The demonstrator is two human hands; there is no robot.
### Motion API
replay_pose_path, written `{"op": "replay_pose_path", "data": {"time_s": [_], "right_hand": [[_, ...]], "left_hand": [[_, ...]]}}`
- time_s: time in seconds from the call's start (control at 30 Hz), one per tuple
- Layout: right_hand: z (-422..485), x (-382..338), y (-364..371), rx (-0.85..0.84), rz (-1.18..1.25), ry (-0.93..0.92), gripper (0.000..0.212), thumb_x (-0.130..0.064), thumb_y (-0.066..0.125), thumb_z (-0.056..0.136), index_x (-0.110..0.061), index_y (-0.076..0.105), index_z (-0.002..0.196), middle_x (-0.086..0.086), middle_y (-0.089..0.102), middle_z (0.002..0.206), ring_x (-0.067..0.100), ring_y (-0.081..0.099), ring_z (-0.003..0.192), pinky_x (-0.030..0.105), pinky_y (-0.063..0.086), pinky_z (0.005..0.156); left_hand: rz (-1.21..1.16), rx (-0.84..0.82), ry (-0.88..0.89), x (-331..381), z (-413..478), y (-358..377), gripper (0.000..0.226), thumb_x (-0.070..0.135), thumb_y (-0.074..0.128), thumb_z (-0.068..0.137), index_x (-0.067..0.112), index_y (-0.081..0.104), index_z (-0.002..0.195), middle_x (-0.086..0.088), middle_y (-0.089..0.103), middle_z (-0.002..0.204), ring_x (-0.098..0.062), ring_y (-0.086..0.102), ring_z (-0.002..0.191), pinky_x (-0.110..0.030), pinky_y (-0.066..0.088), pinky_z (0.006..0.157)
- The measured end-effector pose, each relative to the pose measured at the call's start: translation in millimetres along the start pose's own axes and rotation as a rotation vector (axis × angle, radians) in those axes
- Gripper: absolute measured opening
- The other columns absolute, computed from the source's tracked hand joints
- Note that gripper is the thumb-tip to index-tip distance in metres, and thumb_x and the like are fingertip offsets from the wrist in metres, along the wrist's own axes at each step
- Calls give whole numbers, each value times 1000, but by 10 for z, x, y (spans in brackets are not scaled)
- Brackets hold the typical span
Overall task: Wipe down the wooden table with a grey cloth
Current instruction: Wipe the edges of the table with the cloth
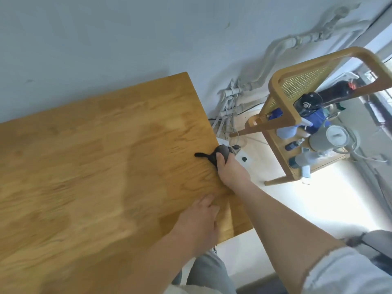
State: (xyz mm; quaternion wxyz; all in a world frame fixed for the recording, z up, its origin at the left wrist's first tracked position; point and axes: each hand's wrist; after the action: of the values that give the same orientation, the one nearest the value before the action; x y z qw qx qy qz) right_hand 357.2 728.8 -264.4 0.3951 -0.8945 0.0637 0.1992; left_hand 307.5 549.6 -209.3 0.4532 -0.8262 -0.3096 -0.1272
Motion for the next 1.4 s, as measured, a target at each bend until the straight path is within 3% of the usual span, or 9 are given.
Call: {"op": "replay_pose_path", "data": {"time_s": [0.13, 0.3, 0.43, 0.53, 0.67, 0.77, 0.87, 1.07, 1.4], "right_hand": [[-363, 398, 34, -6, -40, -30, 60, -64, 26, 104, -15, 45, 134, 12, 65, 123, 37, 63, 111, 43, 45, 80], [-925, 1104, 203, -29, -23, 8, 39, -63, 29, 104, -26, 42, 109, 7, 70, 109, 33, 70, 98, 47, 55, 83], [-1053, 1233, 281, -2, -61, 20, 50, -62, 27, 103, -21, 44, 127, 7, 66, 119, 31, 68, 102, 46, 55, 82], [-994, 1136, 280, 13, -118, 9, 57, -60, 26, 105, -15, 42, 136, 9, 60, 129, 32, 65, 111, 45, 52, 83], [-612, 751, 167, 38, -190, -69, 64, -59, 25, 105, -10, 40, 142, 10, 58, 133, 31, 63, 116, 45, 53, 87], [-179, 332, 89, 36, -242, -89, 67, -59, 23, 105, -6, 38, 145, 14, 56, 136, 35, 62, 118, 46, 50, 88], [291, -112, 20, 45, -249, -121, 70, -60, 21, 105, -3, 39, 142, 17, 57, 133, 37, 61, 116, 47, 49, 85], [1162, -1049, -157, 88, -189, -159, 66, -57, 23, 107, -1, 40, 138, 21, 59, 130, 40, 61, 114, 41, 38, 76], [2064, -1961, -285, 129, -171, -213, 64, -57, 22, 106, -5, 41, 140, 17, 61, 129, 38, 63, 111, 42, 43, 78]], "left_hand": [[51, 0, -80, 22, -1, 68, 41, 27, 49, 102, 14, 53, 141, 0, 18, 170, -23, 22, 154, -42, 31, 121], [31, 71, -120, 67, -1, 185, 46, 27, 51, 100, 15, 50, 145, -2, 15, 172, -25, 20, 155, -45, 31, 123], [72, 124, -173, 17, 69, 17, 51, 29, 54, 102, 15, 44, 150, -5, 7, 173, -26, 9, 158, -41, 18, 127], [149, 93, -257, -126, 211, -207, 76, 39, 57, 102, 16, 20, 163, -10, -8, 173, -29, -2, 159, -43, 10, 128], [237, 66, -362, -412, 540, -565, 109, 66, 63, 89, 21, -2, 165, -17, -20, 169, -35, -12, 158, -51, 5, 129], [237, 105, -413, -612, 722, -800, 114, 78, 55, 85, 21, -4, 165, -18, -17, 170, -35, -10, 158, -53, 4, 129], [230, 84, -536, -770, 825, -894, 131, 85, 61, 75, 23, -12, 164, -20, -21, 169, -37, -13, 157, -56, 5, 128], [165, 34, -557, -790, 918, -900, 133, 79, 64, 78, 20, -20, 161, -23, -31, 164, -40, -22, 155, -57, 9, 127], [155, -26, -554, -833, 982, -941, 129, 73, 62, 85, 16, -27, 158, -24, -40, 159, -43, -31, 150, -59, 4, 127]]}}
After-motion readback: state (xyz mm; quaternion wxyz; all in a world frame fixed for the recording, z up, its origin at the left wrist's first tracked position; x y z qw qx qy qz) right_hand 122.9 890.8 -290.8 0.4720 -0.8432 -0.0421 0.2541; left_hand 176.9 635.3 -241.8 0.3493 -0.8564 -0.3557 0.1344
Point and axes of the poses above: each hand's wrist, its own z-axis towards the middle knuckle, its own y-axis out of the palm, x = y × z
